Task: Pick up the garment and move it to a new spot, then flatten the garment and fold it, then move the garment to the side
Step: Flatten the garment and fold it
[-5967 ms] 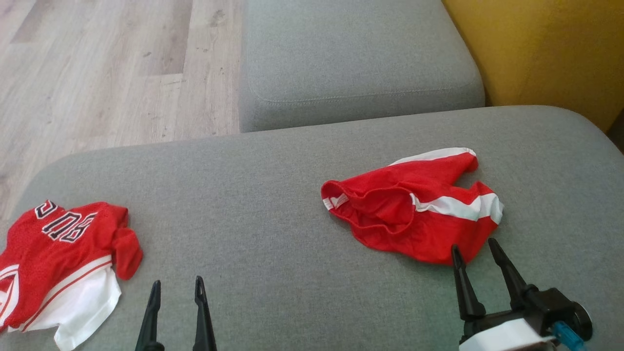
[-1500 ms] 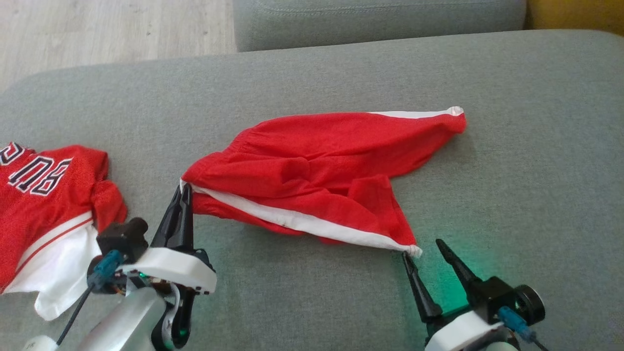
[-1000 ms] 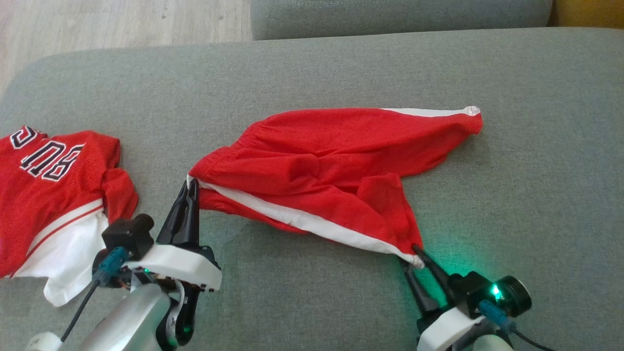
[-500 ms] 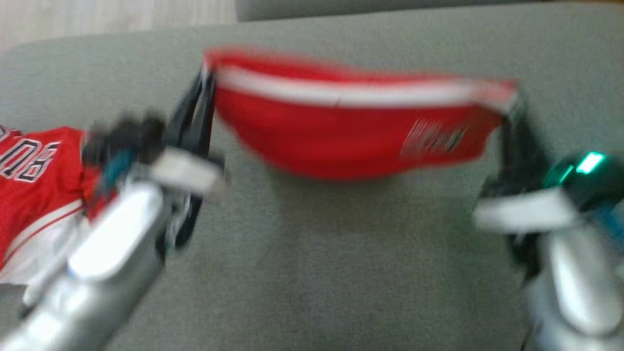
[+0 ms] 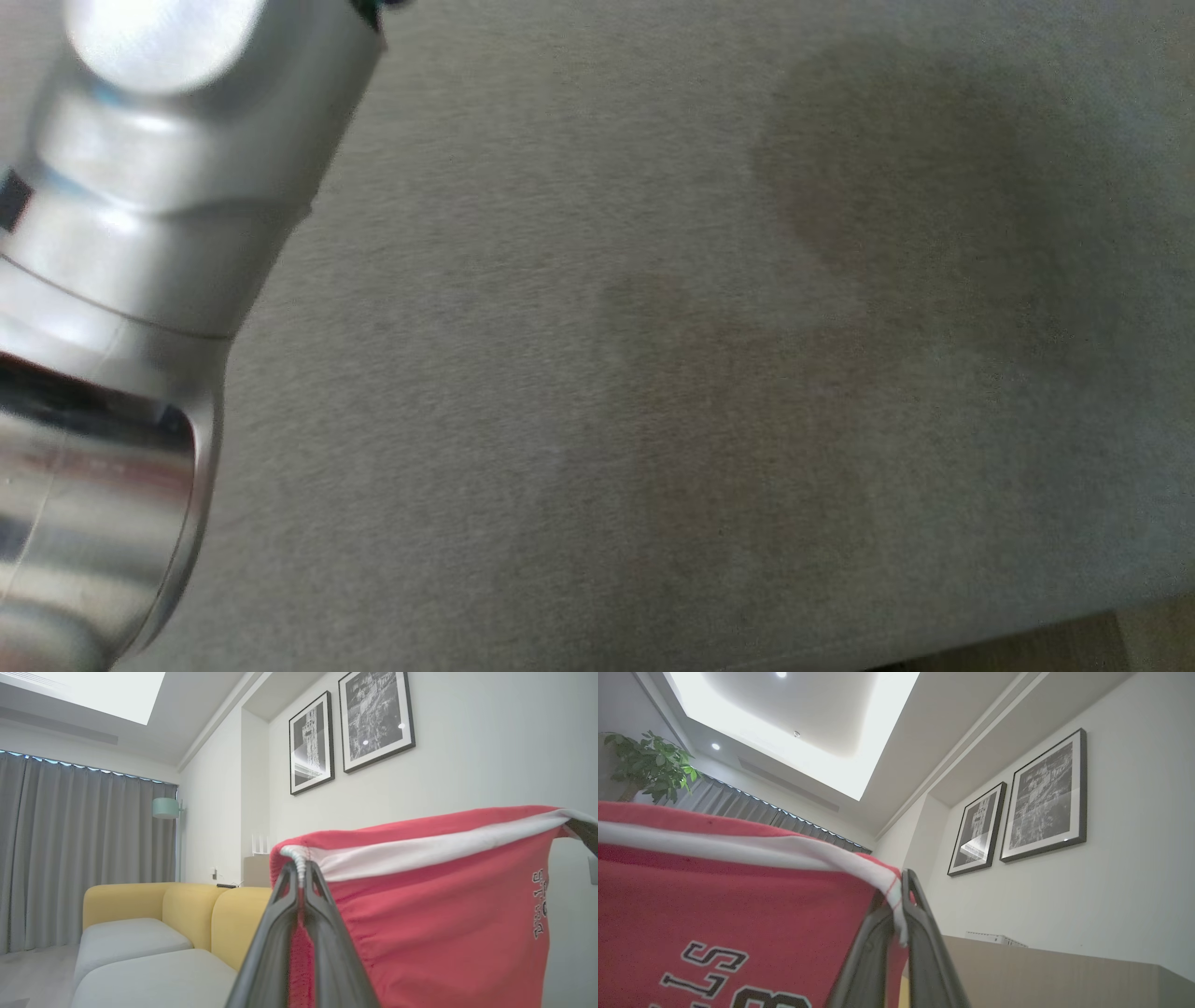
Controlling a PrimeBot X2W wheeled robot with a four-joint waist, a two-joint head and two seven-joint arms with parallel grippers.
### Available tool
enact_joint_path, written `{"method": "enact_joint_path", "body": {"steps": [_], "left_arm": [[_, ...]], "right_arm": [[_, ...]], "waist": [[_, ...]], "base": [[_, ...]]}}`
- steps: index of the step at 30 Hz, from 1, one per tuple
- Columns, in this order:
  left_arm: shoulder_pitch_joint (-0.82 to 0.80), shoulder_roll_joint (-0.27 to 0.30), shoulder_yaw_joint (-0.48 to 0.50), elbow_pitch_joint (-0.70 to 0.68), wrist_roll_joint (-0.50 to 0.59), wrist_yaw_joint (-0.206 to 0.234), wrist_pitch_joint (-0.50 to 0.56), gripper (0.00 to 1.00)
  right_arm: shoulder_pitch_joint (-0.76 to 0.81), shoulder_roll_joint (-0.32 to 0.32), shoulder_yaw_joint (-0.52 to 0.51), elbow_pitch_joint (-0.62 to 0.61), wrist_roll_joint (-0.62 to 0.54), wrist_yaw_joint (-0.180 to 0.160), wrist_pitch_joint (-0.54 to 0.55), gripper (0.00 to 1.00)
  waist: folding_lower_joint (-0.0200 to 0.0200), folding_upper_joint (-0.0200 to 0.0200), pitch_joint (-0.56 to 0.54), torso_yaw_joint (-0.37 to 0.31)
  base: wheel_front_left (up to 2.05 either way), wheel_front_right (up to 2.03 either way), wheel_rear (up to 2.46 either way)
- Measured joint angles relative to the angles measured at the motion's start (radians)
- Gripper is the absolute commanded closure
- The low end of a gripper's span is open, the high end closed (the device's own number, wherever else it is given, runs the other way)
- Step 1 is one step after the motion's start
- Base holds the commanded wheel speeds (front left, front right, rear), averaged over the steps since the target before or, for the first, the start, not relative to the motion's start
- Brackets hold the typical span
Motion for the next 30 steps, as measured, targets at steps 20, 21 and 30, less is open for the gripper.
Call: {"method": "enact_joint_path", "body": {"steps": [20,21,30], "left_arm": [[1.098,0.111,0.081,-0.317,0.190,0.041,-0.008,1.00],[1.148,0.112,0.089,-0.338,0.187,0.041,-0.008,1.00],[1.288,0.159,0.094,-0.524,0.190,0.061,0.031,1.00]], "right_arm": [[0.883,0.129,0.091,-0.107,0.098,0.001,-0.002,1.00],[0.926,0.142,0.081,-0.124,0.102,0.001,-0.001,1.00],[1.070,0.156,0.025,-0.272,0.093,0.009,0.000,1.00]], "waist": [[-0.0005,0.0000,-0.044,-0.004],[-0.0005,0.0000,-0.051,-0.004],[-0.0005,0.0001,-0.068,0.032]], "base": [[0.00,0.00,0.00],[0.00,0.00,0.00],[0.00,0.00,0.00]]}}
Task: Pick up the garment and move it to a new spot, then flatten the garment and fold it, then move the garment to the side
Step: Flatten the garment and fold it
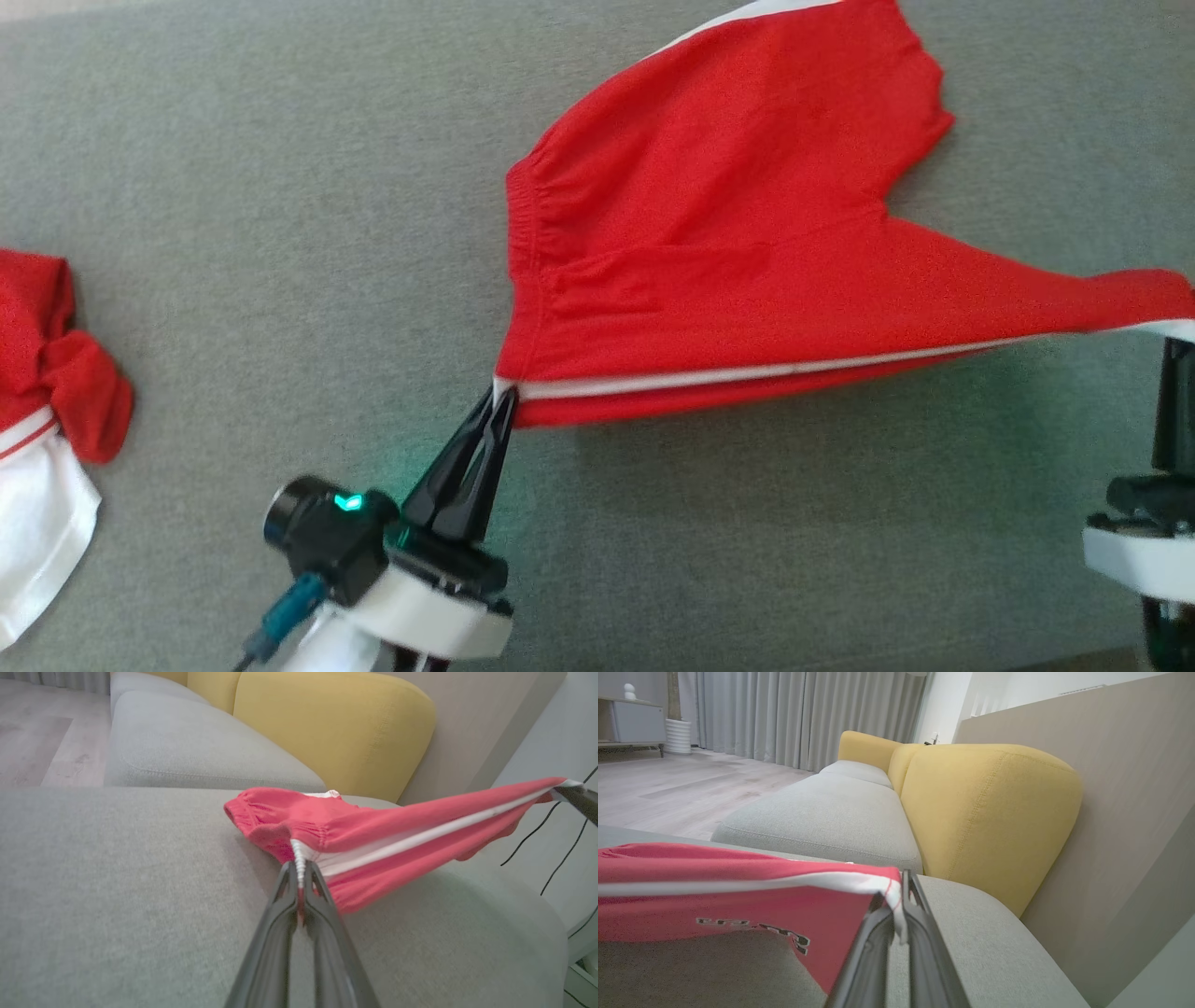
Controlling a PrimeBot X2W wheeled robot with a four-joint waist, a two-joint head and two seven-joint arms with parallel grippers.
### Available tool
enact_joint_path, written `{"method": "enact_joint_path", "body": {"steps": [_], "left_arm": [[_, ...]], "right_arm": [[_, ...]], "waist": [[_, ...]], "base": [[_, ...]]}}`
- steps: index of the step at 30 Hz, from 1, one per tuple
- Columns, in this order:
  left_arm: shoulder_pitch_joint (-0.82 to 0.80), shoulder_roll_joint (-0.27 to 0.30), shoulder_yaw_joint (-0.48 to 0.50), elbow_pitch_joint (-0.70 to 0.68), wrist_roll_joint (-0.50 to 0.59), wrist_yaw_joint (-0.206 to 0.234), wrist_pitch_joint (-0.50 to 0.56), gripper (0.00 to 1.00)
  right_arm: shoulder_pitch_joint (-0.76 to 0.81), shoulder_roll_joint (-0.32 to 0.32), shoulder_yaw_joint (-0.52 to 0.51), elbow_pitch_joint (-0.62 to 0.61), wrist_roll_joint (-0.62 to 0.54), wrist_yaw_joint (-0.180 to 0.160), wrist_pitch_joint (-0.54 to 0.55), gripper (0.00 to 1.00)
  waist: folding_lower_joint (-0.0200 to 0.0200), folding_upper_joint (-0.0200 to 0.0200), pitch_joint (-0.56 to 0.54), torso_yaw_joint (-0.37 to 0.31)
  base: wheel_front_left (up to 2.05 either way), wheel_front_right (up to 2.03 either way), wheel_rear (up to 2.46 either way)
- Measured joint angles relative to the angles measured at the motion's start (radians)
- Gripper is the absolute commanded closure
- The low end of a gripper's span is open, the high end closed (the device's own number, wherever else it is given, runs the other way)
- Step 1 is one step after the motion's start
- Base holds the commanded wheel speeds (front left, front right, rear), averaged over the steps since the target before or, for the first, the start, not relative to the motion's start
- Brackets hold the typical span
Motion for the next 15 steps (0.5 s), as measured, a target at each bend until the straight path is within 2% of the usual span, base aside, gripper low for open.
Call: {"method": "enact_joint_path", "body": {"steps": [3,7,11,15], "left_arm": [[-0.037,-0.002,-0.005,-0.005,0.010,0.000,0.018,1.00],[-0.196,-0.042,-0.020,0.035,0.031,-0.014,0.051,1.00],[-0.364,-0.102,-0.034,0.133,0.035,-0.049,0.084,1.00],[-0.480,-0.148,-0.034,0.259,0.036,-0.062,0.094,1.00]], "right_arm": [[-0.033,-0.016,-0.001,0.021,-0.003,0.000,0.011,1.00],[-0.194,-0.094,0.009,0.152,-0.008,0.000,0.023,1.00],[-0.361,-0.184,0.039,0.290,-0.002,0.000,0.041,1.00],[-0.489,-0.240,0.098,0.422,0.006,0.000,0.060,1.00]], "waist": [[0.0000,0.0000,0.008,0.010],[0.0002,0.0000,0.027,0.036],[0.0003,0.0000,0.053,0.071],[0.0004,0.0000,0.078,0.103]], "base": [[0.00,0.00,0.00],[0.00,0.00,0.00],[0.00,0.00,0.00],[0.00,0.00,0.00]]}}
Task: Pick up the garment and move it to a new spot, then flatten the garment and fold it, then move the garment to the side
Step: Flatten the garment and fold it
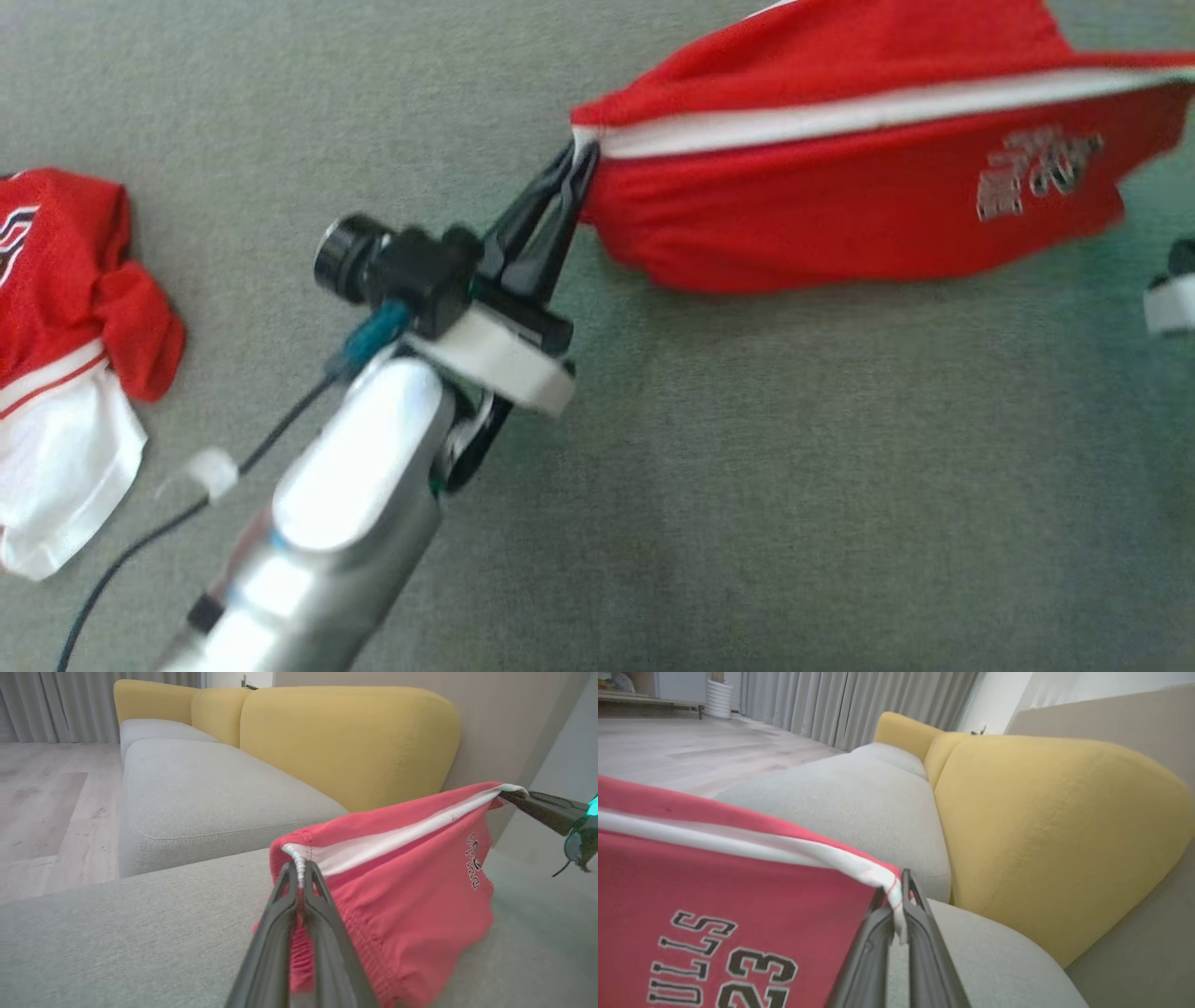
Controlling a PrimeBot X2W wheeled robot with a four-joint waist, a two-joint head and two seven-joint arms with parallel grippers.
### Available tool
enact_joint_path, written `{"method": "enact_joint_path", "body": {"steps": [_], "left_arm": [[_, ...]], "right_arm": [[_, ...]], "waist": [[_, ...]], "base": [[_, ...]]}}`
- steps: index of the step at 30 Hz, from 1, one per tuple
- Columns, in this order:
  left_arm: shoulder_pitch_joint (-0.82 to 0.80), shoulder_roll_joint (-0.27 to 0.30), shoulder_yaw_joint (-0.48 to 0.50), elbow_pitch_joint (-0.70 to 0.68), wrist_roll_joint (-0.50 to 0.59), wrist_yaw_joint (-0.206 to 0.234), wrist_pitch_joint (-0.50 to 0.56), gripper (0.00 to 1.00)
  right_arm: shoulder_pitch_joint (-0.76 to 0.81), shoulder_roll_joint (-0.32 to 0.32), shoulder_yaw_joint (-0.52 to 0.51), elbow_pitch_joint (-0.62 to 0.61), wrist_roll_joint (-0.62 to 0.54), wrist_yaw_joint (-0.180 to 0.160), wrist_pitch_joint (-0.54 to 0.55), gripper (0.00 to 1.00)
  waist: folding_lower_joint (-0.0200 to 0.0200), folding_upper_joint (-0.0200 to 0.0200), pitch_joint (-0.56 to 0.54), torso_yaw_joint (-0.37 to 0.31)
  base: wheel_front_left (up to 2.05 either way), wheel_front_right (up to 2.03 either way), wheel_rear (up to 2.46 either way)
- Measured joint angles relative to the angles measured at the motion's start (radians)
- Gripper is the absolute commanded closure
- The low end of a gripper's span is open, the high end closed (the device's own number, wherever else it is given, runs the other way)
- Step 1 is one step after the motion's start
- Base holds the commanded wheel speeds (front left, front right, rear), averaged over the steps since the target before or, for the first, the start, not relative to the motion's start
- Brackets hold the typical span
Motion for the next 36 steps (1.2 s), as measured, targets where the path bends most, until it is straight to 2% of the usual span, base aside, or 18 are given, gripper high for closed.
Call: {"method": "enact_joint_path", "body": {"steps": [9,15,21,22,23,24,25,26,27,32,36], "left_arm": [[-0.158,-0.072,-0.018,0.253,0.024,-0.006,-0.027,1.00],[-0.257,-0.094,-0.035,0.409,0.027,-0.013,-0.077,1.00],[-0.338,-0.108,-0.046,0.494,0.042,-0.012,-0.122,1.00],[-0.346,-0.110,-0.048,0.504,0.042,-0.011,-0.125,1.00],[-0.352,-0.112,-0.048,0.509,0.042,-0.010,-0.126,1.00],[-0.356,-0.113,-0.050,0.514,0.042,-0.010,-0.128,0.93],[-0.358,-0.114,-0.051,0.517,0.041,-0.006,-0.128,0.67],[-0.359,-0.113,-0.050,0.515,0.042,0.005,-0.128,0.30],[-0.358,-0.113,-0.049,0.506,0.042,0.016,-0.128,0.00],[-0.332,-0.113,-0.036,0.421,0.047,0.062,-0.131,0.00],[-0.233,-0.112,0.017,0.328,0.085,0.135,-0.132,0.00]], "right_arm": [[-0.211,-0.079,0.142,0.280,0.052,0.000,0.023,1.00],[-0.329,-0.081,0.212,0.418,0.059,0.000,0.005,1.00],[-0.422,-0.079,0.246,0.514,0.059,0.000,-0.020,1.00],[-0.434,-0.078,0.247,0.527,0.059,0.000,-0.024,0.78],[-0.445,-0.076,0.248,0.537,0.059,0.000,-0.031,0.22],[-0.453,-0.074,0.245,0.544,0.057,0.000,-0.032,0.00],[-0.461,-0.071,0.240,0.549,0.053,0.000,-0.037,0.00],[-0.467,-0.068,0.230,0.550,0.049,0.000,-0.043,0.00],[-0.472,-0.067,0.220,0.549,0.043,0.000,-0.049,0.00],[-0.458,-0.037,0.156,0.473,0.024,0.000,-0.052,0.00],[-0.381,0.011,0.109,0.471,0.084,0.000,-0.054,0.00]], "waist": [[0.0000,0.0000,0.037,0.038],[0.0000,0.0000,0.072,0.041],[-0.0001,0.0000,0.103,0.038],[0.0000,0.0000,0.108,0.037],[0.0000,0.0000,0.111,0.037],[0.0000,0.0000,0.114,0.037],[0.0000,0.0000,0.117,0.037],[0.0000,0.0000,0.118,0.038],[-0.0001,0.0000,0.119,0.039],[-0.0002,0.0000,0.105,0.051],[-0.0002,0.0000,0.077,0.060]], "base": [[0.00,0.00,0.00],[0.00,0.00,0.00],[0.00,0.00,0.00],[0.00,0.00,0.00],[0.00,0.00,0.00],[0.00,0.00,0.00],[0.00,0.00,0.00],[0.00,0.00,0.00],[0.00,0.00,0.00],[0.00,0.00,0.00],[0.00,0.00,0.00]]}}
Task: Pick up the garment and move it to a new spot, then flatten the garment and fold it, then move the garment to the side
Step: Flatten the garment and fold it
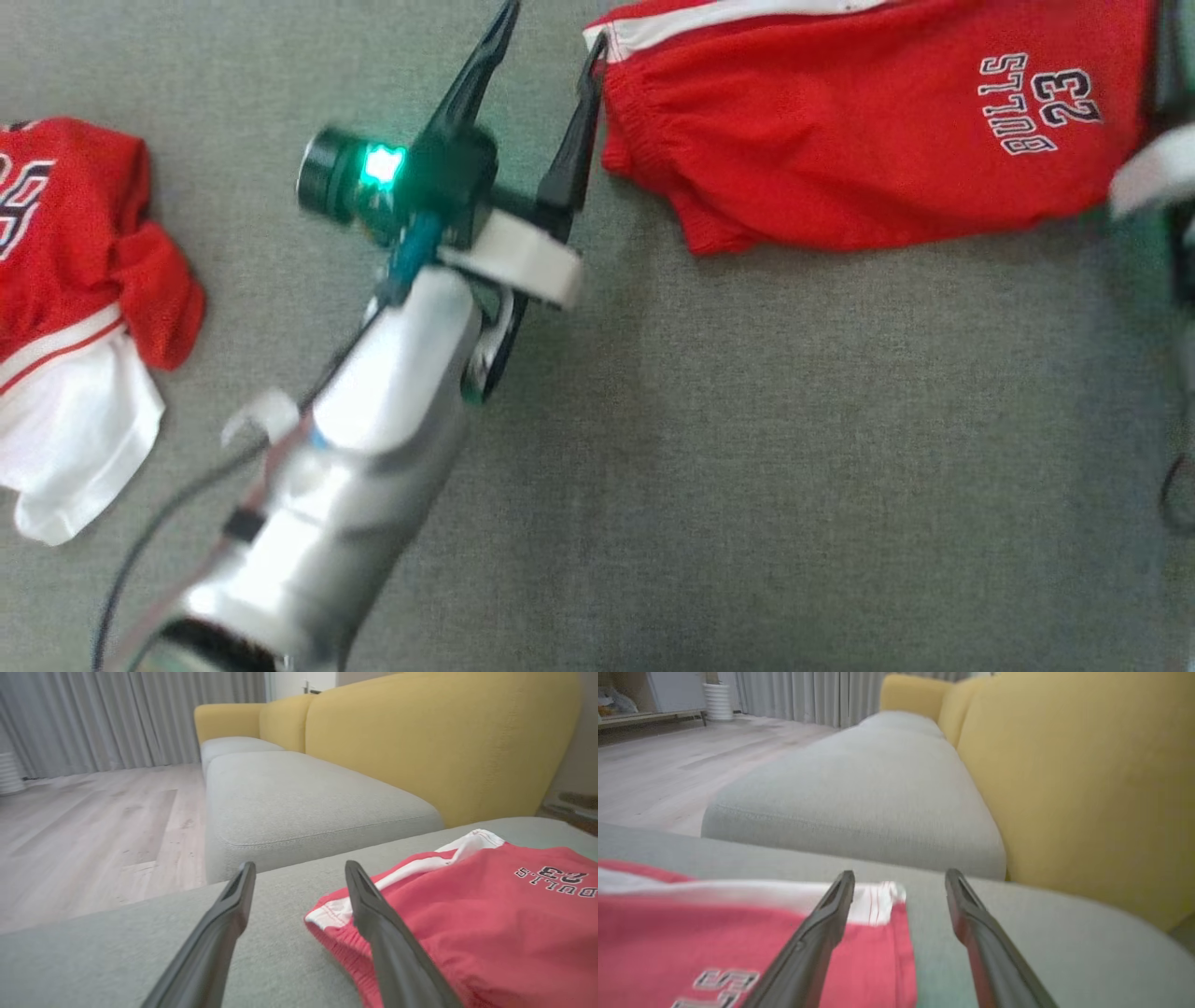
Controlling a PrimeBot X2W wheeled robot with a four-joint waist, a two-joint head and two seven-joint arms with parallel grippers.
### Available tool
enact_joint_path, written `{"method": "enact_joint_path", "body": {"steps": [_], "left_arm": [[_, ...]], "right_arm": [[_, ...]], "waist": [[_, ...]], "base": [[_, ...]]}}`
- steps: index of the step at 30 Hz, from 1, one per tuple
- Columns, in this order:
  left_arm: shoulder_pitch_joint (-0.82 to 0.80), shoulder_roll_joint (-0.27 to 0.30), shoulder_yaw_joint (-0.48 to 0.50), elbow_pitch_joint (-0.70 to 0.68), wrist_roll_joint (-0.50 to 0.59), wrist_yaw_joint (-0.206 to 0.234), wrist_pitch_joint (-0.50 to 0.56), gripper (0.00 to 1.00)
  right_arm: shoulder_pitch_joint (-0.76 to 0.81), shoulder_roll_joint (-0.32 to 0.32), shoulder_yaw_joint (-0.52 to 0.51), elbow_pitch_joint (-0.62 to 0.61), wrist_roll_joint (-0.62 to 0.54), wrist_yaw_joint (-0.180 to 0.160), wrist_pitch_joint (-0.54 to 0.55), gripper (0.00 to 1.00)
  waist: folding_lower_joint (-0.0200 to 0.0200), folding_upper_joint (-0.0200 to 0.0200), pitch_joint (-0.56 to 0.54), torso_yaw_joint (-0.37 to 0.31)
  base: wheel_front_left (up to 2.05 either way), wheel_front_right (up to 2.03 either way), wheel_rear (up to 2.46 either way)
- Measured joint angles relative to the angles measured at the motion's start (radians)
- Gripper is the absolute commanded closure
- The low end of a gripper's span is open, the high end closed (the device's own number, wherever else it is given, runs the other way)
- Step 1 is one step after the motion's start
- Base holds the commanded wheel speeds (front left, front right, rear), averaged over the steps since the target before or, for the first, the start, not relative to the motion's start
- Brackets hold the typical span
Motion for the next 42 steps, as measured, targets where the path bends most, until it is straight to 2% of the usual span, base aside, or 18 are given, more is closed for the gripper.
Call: {"method": "enact_joint_path", "body": {"steps": [3,6,10,13,14,15,16,20,23,26,34,39,42], "left_arm": [[0.105,0.001,0.046,-0.091,0.034,0.040,0.000,0.00],[0.212,0.006,0.095,-0.203,0.072,0.074,0.000,0.00],[0.349,0.020,0.134,-0.342,0.130,0.091,0.000,0.00],[0.412,0.023,0.146,-0.389,0.145,0.091,0.000,0.00],[0.441,0.023,0.154,-0.410,0.148,0.091,0.000,0.00],[0.468,0.023,0.159,-0.427,0.152,0.091,0.000,0.00],[0.490,0.023,0.162,-0.442,0.158,0.091,0.000,0.00],[0.548,0.022,0.179,-0.486,0.170,0.091,0.000,0.00],[0.587,0.022,0.203,-0.508,0.170,0.091,0.000,0.00],[0.632,0.022,0.221,-0.519,0.171,0.091,0.000,0.00],[0.672,0.022,0.270,-0.544,0.186,0.072,0.000,0.00],[0.684,0.021,0.279,-0.542,0.188,0.056,0.000,0.00],[0.705,0.021,0.279,-0.539,0.193,0.053,0.000,0.00]], "right_arm": [[0.072,0.022,-0.007,0.079,0.065,0.000,0.001,0.00],[0.093,0.017,-0.017,0.156,0.122,0.000,0.038,0.00],[0.071,-0.002,-0.026,0.220,0.189,0.000,0.113,0.00],[0.061,-0.014,-0.027,0.249,0.233,0.000,0.165,0.00],[0.055,-0.019,-0.030,0.261,0.262,0.000,0.192,0.03],[0.049,-0.024,-0.032,0.272,0.291,0.000,0.217,0.54],[0.044,-0.030,-0.034,0.282,0.317,0.000,0.240,0.99],[0.050,-0.050,0.004,0.284,0.386,0.000,0.280,1.00],[0.082,-0.069,0.058,0.263,0.397,0.000,0.262,1.00],[0.119,-0.116,0.097,0.265,0.359,0.000,0.227,1.00],[0.146,-0.230,0.094,0.318,0.244,0.000,0.171,1.00],[0.110,-0.190,0.121,0.281,0.185,0.000,0.126,1.00],[0.069,-0.142,0.165,0.220,0.165,0.000,0.114,1.00]], "waist": [[-0.0001,0.0000,-0.024,0.008],[-0.0001,0.0000,-0.045,0.024],[-0.0001,0.0000,-0.068,0.055],[-0.0001,0.0000,-0.078,0.073],[-0.0001,0.0000,-0.083,0.081],[-0.0002,0.0000,-0.089,0.090],[-0.0002,0.0000,-0.095,0.098],[-0.0001,0.0000,-0.128,0.120],[-0.0001,0.0000,-0.159,0.119],[-0.0002,0.0000,-0.192,0.105],[-0.0001,0.0000,-0.245,0.033],[0.0000,0.0000,-0.273,0.008],[0.0000,0.0000,-0.289,0.001]], "base": [[0.00,0.00,0.00],[0.00,0.00,0.00],[0.00,0.00,0.00],[0.00,0.00,0.00],[0.00,0.00,0.00],[0.00,0.00,0.00],[0.00,0.00,0.00],[0.00,0.00,0.00],[0.00,0.00,0.00],[0.00,0.00,0.00],[0.00,0.00,0.00],[0.00,0.00,0.00],[0.00,0.00,0.00]]}}
